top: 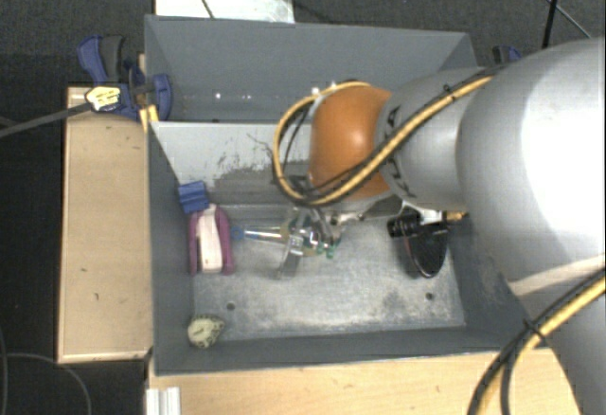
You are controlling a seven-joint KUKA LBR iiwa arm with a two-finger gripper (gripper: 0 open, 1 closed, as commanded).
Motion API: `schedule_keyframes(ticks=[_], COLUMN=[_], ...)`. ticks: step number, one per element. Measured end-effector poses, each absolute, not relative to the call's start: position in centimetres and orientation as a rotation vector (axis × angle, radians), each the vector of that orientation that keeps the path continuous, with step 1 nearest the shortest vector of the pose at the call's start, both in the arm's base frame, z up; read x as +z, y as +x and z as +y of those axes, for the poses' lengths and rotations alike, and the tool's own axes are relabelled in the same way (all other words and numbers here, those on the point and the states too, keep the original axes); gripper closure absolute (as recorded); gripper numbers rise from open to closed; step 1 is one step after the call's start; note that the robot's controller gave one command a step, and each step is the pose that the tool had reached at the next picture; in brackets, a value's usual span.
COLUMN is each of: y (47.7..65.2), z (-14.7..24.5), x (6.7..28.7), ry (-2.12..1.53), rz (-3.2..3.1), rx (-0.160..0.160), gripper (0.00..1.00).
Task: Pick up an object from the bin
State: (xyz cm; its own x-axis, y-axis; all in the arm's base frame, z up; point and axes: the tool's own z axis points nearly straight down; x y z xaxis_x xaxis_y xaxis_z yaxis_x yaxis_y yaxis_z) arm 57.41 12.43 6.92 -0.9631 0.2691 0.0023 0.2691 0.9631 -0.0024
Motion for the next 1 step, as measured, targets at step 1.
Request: schedule_keyframes(ticks=[1], y=[57.40], z=[12.76], x=[7.02], ry=[-0.428], rz=[-3.111], rx=[0.000], gripper=[1.00])
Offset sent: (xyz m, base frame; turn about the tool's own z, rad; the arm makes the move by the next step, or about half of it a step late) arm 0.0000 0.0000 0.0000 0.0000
